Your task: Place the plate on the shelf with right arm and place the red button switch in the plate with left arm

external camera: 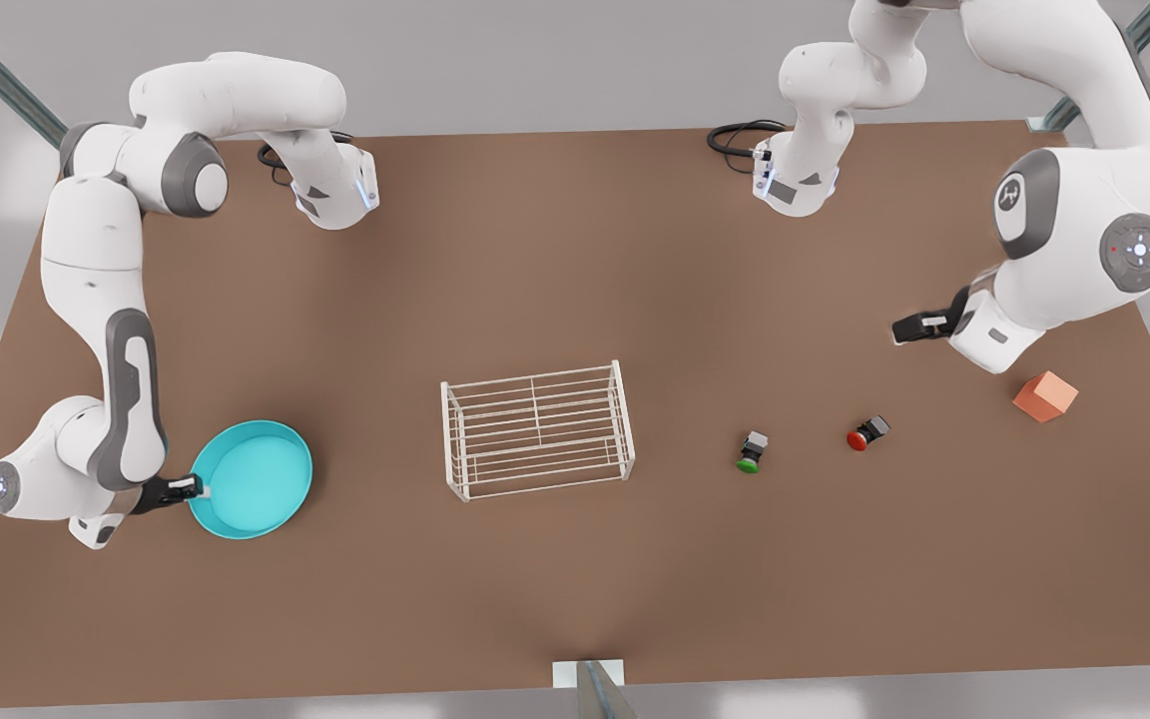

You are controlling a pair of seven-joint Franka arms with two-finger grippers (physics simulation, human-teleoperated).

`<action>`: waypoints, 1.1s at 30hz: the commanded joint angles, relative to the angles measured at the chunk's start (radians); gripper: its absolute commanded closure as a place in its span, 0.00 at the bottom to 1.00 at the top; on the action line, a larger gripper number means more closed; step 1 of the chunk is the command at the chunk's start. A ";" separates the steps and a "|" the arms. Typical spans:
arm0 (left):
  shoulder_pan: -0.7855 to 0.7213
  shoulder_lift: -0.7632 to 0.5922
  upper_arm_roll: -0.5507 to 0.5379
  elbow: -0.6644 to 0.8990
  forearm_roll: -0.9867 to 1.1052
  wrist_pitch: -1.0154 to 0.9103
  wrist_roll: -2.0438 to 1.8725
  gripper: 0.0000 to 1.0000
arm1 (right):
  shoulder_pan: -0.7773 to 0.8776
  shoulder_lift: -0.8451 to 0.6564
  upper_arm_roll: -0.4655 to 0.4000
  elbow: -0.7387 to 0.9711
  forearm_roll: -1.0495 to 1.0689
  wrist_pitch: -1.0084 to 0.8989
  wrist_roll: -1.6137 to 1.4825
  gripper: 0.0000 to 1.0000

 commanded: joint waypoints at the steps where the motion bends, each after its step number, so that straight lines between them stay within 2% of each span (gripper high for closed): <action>1: 0.047 -0.019 0.048 -0.104 0.010 0.154 -0.290 0.00 | 0.000 -0.008 0.001 0.001 0.003 -0.037 -0.004 0.69; 2: 0.048 -0.067 0.082 -0.251 -0.042 0.323 -0.448 0.02 | 0.000 -0.016 0.003 0.001 0.006 -0.043 -0.004 0.69; 4: -0.002 0.013 0.066 -0.255 0.001 0.364 -1.258 0.00 | 0.000 -0.031 0.003 0.001 0.007 -0.051 -0.007 0.69; 5: -0.041 0.047 0.063 -0.258 -0.004 0.453 -1.613 0.00 | 0.000 -0.040 0.004 0.001 0.007 -0.061 -0.007 0.69; 6: -0.064 0.055 0.065 -0.307 -0.005 0.507 -1.717 0.00 | 0.000 -0.053 0.008 0.001 0.007 -0.072 -0.011 0.69; 8: -0.056 -0.010 0.074 -0.567 0.009 0.791 -1.756 0.00 | 0.000 -0.065 0.011 0.001 0.007 -0.084 -0.014 0.70; 9: -0.050 -0.025 0.085 -0.620 0.007 0.835 -1.756 0.00 | 0.000 -0.067 0.012 0.001 0.009 -0.089 -0.014 0.72; 14: -0.052 0.015 0.085 -0.637 0.015 0.838 -1.743 0.00 | 0.000 -0.073 0.017 0.001 0.009 -0.092 -0.019 0.79; 17: -0.052 0.042 0.085 -0.670 -0.079 0.946 -1.745 0.00 | 0.000 -0.082 0.018 0.002 0.013 -0.126 -0.019 0.81; 19: -0.059 0.111 0.080 -0.664 -0.108 1.101 -1.754 0.00 | 0.000 -0.097 0.020 0.002 0.027 -0.164 -0.016 0.81; 22: -0.053 0.183 0.080 -0.601 -0.131 1.102 -1.773 0.00 | -0.001 -0.111 0.023 0.004 0.053 -0.224 -0.015 0.81; 29: -0.058 0.205 0.080 -0.606 -0.135 1.102 -1.783 0.00 | 0.022 -0.146 0.049 0.008 0.128 -0.334 0.028 0.81; 33: -0.061 0.205 0.078 -0.604 -0.135 1.102 -1.777 0.00 | 0.019 -0.168 0.095 0.013 0.130 -0.370 0.048 0.81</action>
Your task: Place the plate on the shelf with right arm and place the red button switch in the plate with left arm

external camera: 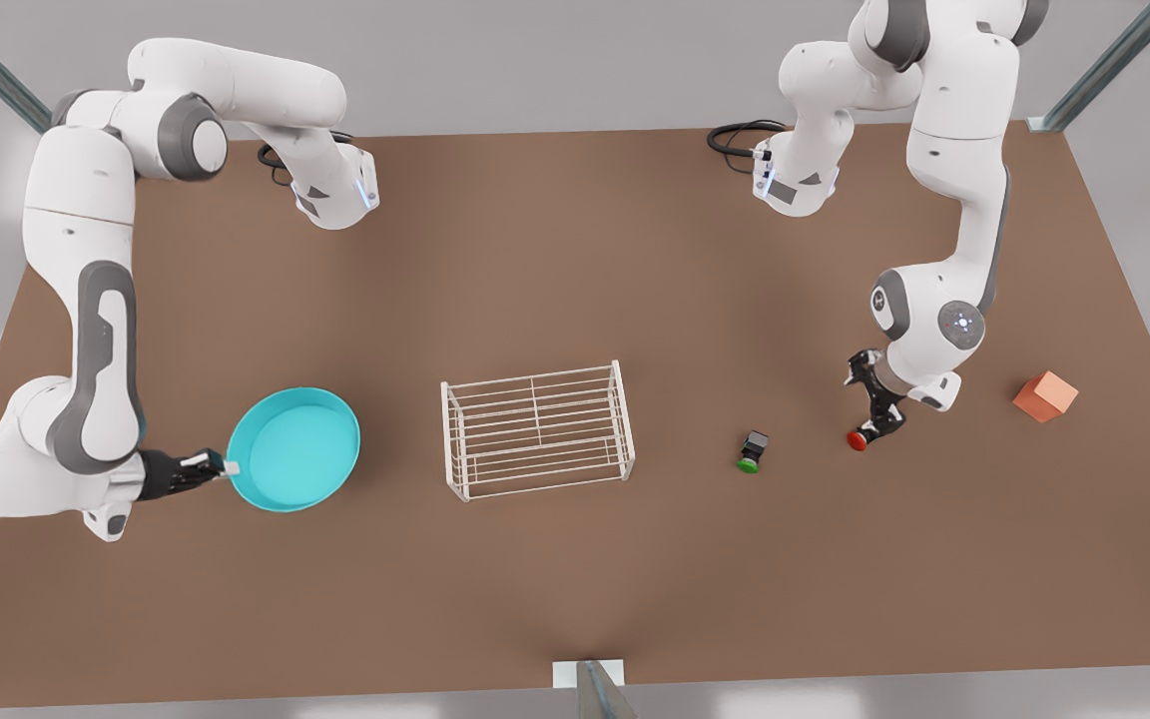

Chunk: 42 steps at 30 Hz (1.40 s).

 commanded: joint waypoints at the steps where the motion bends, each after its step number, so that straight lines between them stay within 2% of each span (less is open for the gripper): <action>1: 0.000 -0.001 -0.002 0.002 0.000 0.021 -0.325 0.00 | 0.000 -0.024 0.022 0.002 0.006 -0.067 0.054 0.81; 6: 0.001 0.062 0.002 0.073 0.006 0.025 -0.330 0.00 | 0.002 -0.086 0.112 0.004 0.004 -0.091 0.140 0.81; 11: 0.012 0.096 0.028 0.054 -0.002 0.057 -0.337 0.00 | 0.005 -0.104 0.197 0.011 0.032 -0.096 0.244 0.81; 17: 0.012 0.156 0.044 0.096 0.004 0.123 -0.322 0.00 | 0.135 -0.104 0.188 0.033 0.066 -0.075 0.421 0.81; 26: 0.009 0.199 0.044 0.094 0.007 0.153 -0.322 0.00 | 0.302 -0.101 0.191 0.033 0.075 0.060 0.642 0.81; 27: 0.006 0.199 0.044 0.094 0.007 0.153 -0.322 0.05 | 0.321 -0.098 0.191 0.033 0.075 0.079 0.655 0.81; 28: 0.006 0.197 0.044 0.096 0.007 0.153 -0.324 0.36 | 0.338 -0.095 0.191 0.033 0.075 0.102 0.658 0.81; 29: 0.006 0.196 0.044 0.097 0.007 0.153 -0.328 0.46 | 0.347 -0.087 0.191 0.033 0.075 0.116 0.671 0.81; 34: 0.006 0.194 0.044 0.099 0.007 0.152 -0.325 0.61 | 0.413 -0.046 0.192 0.031 0.077 0.211 0.715 0.81; 37: 0.006 0.188 0.044 0.109 0.009 0.144 -0.324 0.61 | 0.436 -0.040 0.192 0.030 0.093 0.218 0.738 0.80; 38: 0.006 0.188 0.044 0.112 0.009 0.143 -0.324 0.61 | 0.439 -0.040 0.194 0.028 0.107 0.218 0.737 0.69; 39: 0.006 0.188 0.044 0.114 0.009 0.143 -0.322 0.61 | 0.436 -0.040 0.189 0.028 0.098 0.217 0.726 0.00; 41: 0.006 0.190 0.044 0.114 0.009 0.143 -0.322 0.61 | 0.417 -0.121 0.090 0.031 0.090 0.148 0.694 0.00; 42: 0.006 0.190 0.046 0.114 0.009 0.143 -0.322 0.61 | 0.362 -0.184 0.089 0.031 0.090 0.078 0.671 0.00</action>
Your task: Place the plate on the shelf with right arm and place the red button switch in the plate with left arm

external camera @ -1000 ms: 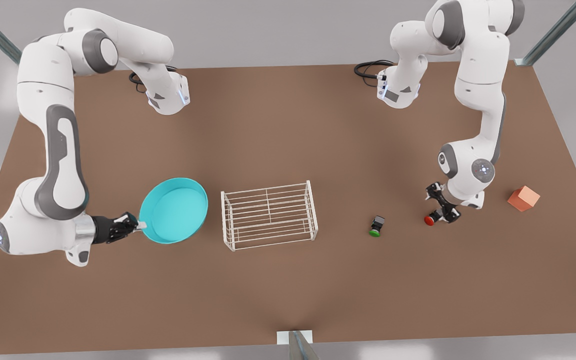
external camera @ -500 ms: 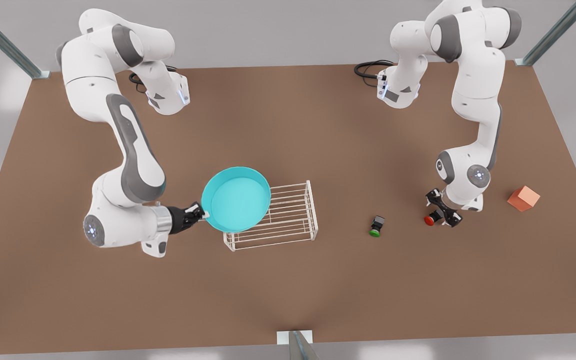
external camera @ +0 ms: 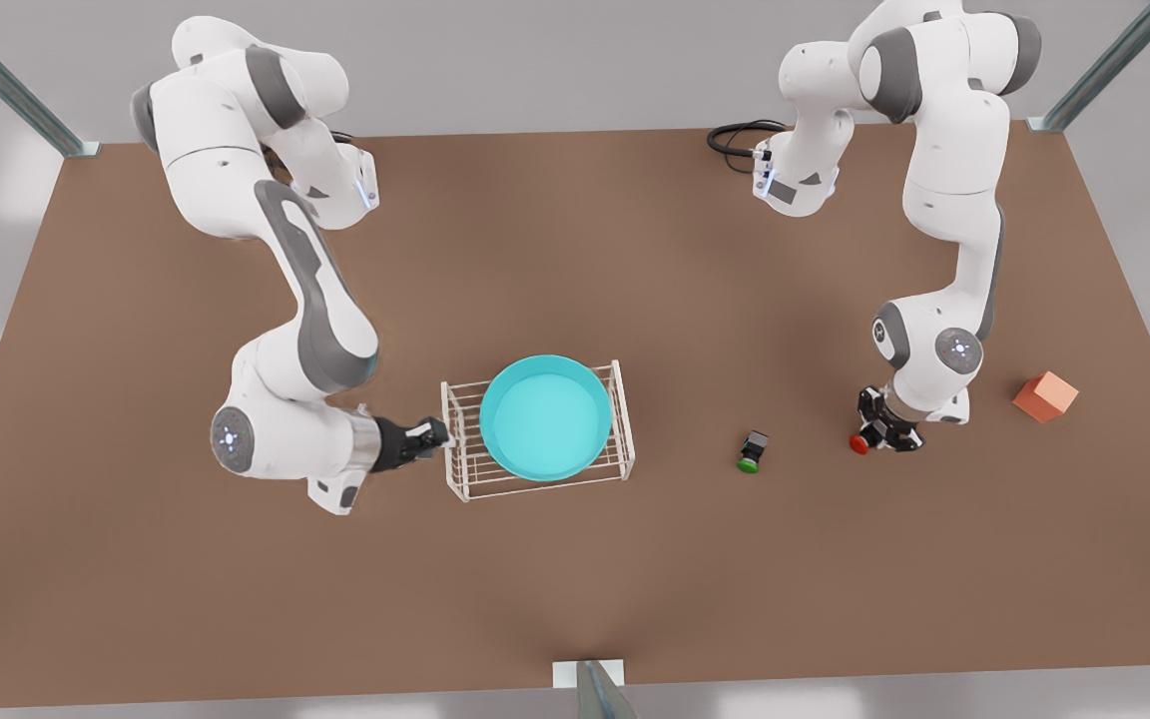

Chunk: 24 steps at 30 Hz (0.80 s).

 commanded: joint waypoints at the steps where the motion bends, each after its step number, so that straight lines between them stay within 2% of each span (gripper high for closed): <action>1: 0.000 -0.001 -0.001 0.002 0.001 -0.006 -0.029 0.61 | -0.062 -0.077 -0.014 0.002 0.018 -0.136 0.107 0.00; 2: 0.000 -0.021 -0.001 0.015 0.002 -0.058 -0.024 0.61 | -0.131 -0.121 -0.020 0.071 -0.106 -0.259 0.072 0.00; 3: 0.000 -0.034 -0.001 0.025 0.002 -0.086 -0.021 0.61 | -0.180 -0.121 -0.012 0.102 -0.149 -0.286 -0.039 0.00; 4: 0.000 -0.037 -0.001 0.031 0.004 -0.089 -0.021 0.61 | -0.194 -0.123 -0.017 0.105 -0.328 -0.286 -0.063 0.00; 6: -0.006 -0.058 -0.002 0.051 0.004 -0.126 -0.021 0.61 | -0.189 -0.118 -0.001 0.068 -0.535 -0.293 -0.062 0.00; 7: -0.011 -0.058 -0.005 0.120 0.004 -0.219 -0.023 0.61 | -0.189 -0.143 -0.003 -0.014 -0.523 -0.244 -0.050 0.00; 8: -0.024 -0.064 -0.010 0.181 0.004 -0.294 -0.026 0.61 | -0.197 -0.293 -0.005 -0.304 -0.517 0.014 0.012 0.00; 9: -0.052 -0.072 -0.010 0.236 0.002 -0.360 -0.032 0.61 | -0.217 -0.375 -0.006 -0.458 -0.482 0.127 0.033 0.00; 15: -0.299 -0.170 -0.017 0.447 0.001 -0.644 -0.279 0.61 | -0.254 -0.385 -0.006 -0.395 -0.546 0.043 0.049 0.00; 21: -0.617 -0.126 -0.024 0.540 -0.001 -0.638 -0.623 0.60 | -0.254 -0.385 -0.006 -0.394 -0.546 0.041 0.042 0.00; 24: -0.655 -0.043 -0.048 0.695 -0.010 -0.637 -0.722 0.60 | -0.255 -0.384 -0.008 -0.392 -0.546 0.040 0.042 0.00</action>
